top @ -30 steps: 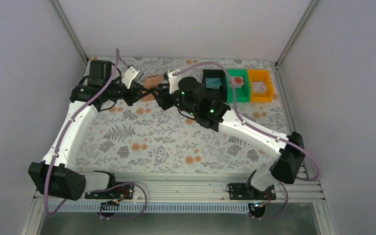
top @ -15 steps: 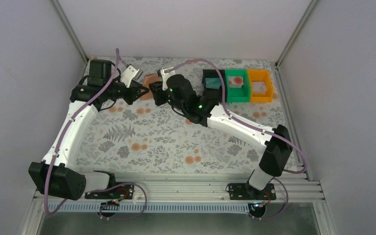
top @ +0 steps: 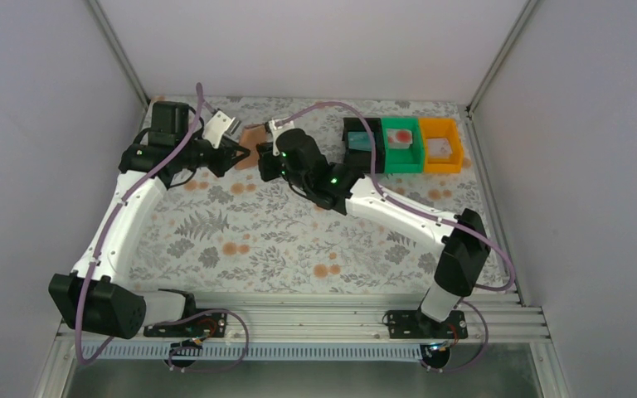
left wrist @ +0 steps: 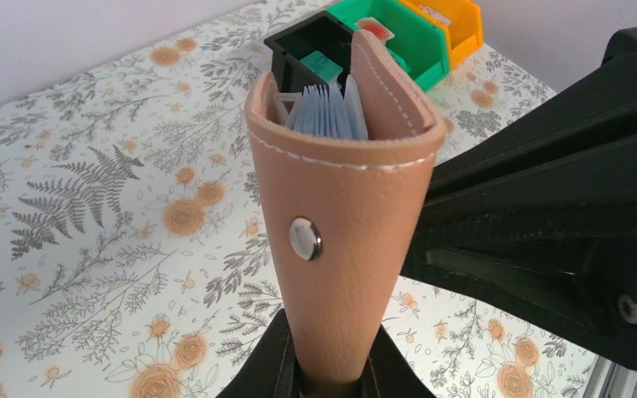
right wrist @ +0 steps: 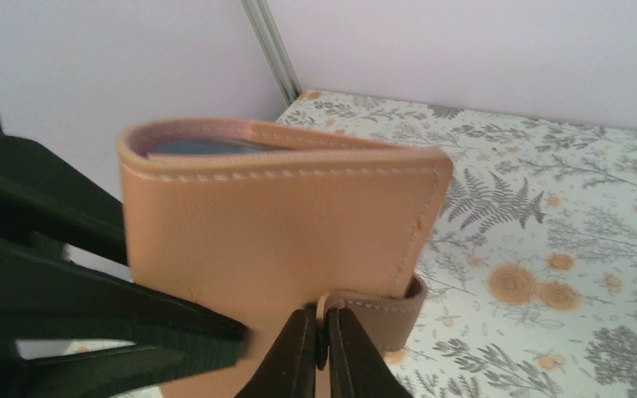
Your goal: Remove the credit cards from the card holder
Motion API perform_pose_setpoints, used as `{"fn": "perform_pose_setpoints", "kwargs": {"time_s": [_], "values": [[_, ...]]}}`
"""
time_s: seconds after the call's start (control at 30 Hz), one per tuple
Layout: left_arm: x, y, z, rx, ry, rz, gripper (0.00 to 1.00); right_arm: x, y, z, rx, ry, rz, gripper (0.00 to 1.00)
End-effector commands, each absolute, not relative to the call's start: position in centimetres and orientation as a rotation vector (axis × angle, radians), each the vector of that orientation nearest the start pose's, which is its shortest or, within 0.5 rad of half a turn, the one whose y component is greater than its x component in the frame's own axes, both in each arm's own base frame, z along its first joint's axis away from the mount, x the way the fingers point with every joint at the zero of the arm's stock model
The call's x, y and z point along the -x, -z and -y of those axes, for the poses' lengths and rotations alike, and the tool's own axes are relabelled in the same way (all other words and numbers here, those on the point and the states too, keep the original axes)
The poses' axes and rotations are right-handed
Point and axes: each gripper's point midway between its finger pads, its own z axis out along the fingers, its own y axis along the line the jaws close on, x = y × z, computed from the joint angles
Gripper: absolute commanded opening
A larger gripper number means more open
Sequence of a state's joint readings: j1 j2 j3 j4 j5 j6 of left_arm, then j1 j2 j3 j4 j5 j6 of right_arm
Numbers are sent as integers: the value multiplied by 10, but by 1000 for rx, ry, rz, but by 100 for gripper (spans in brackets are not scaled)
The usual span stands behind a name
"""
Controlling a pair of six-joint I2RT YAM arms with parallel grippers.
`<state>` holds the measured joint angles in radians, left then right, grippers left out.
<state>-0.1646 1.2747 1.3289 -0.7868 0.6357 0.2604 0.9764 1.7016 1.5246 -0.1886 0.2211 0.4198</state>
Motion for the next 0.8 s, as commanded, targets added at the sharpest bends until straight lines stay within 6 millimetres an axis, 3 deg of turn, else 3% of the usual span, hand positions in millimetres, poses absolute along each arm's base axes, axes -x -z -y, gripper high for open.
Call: {"fn": "perform_pose_setpoints", "kwargs": {"time_s": [0.0,0.13,0.17,0.23,0.27,0.33,0.47,0.53,0.63,0.77], "values": [[-305,-322,175,-849,791,-1960,2,-337,-276,-409,385,-581,-2018,4],[-302,-324,175,-860,786,-1950,2,-346,-265,-380,328,-544,-2032,4],[-301,-324,175,-867,787,-1944,2,-348,-273,-365,296,-547,-2019,4],[-298,-325,176,-881,796,-1933,2,-353,-267,-342,273,-540,-2027,4],[-297,-325,177,-890,802,-1928,2,-352,-259,-334,303,-552,-2034,4],[-293,-326,179,-913,819,-1914,2,-344,-265,-326,406,-623,-1994,7],[-277,-330,186,-997,887,-1861,2,-312,-279,-323,671,-747,-1862,47],[-268,-333,188,-1042,911,-1830,2,-295,-289,-321,795,-819,-1781,62],[-250,-338,194,-1134,945,-1758,2,-276,-312,-317,896,-922,-1678,73],[-220,-350,201,-1253,1029,-1623,2,-260,-355,-320,993,-1050,-1522,75]]}}
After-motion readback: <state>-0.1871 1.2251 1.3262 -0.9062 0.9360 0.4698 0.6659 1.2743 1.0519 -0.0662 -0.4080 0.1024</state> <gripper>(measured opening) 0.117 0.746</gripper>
